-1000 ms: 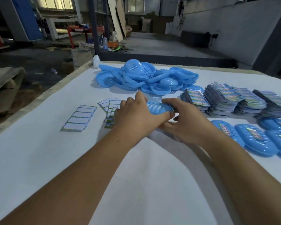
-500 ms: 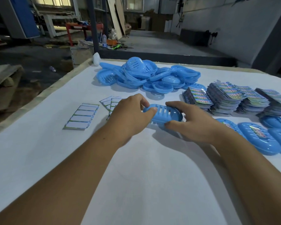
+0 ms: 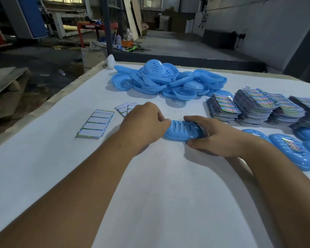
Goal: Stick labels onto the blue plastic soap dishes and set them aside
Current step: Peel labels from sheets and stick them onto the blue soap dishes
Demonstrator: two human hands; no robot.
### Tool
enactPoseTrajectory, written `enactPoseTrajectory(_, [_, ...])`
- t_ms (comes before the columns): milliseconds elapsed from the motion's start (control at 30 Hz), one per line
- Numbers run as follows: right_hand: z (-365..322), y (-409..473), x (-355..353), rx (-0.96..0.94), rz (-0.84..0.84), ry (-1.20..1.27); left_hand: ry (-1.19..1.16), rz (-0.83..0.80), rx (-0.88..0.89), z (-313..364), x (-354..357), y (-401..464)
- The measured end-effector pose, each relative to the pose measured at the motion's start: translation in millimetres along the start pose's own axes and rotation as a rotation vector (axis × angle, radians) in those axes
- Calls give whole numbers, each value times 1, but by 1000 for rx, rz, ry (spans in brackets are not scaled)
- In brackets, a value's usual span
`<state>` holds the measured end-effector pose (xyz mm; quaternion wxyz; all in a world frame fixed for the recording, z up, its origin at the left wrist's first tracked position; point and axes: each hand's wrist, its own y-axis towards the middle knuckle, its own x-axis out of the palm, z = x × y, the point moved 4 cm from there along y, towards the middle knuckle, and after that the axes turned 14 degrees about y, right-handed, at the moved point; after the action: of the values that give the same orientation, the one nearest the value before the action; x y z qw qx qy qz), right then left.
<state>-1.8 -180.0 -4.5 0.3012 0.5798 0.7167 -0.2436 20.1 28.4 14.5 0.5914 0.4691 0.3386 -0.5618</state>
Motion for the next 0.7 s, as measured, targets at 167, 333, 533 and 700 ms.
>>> enactPoseTrajectory(167, [1, -1, -4, -9, 115, 273, 180, 99, -145, -33, -24, 14])
enactPoseTrajectory(333, [-1, 1, -2, -55, 135, 107, 358, -36, -162, -51, -17, 13])
enactPoseTrajectory(533, [3, 4, -2, -67, 152, 106, 312, -36, -180, -52, -17, 18])
enactPoseTrajectory(700, [2, 5, -1, -71, 165, 130, 232, -50, -208, -59, -13, 24])
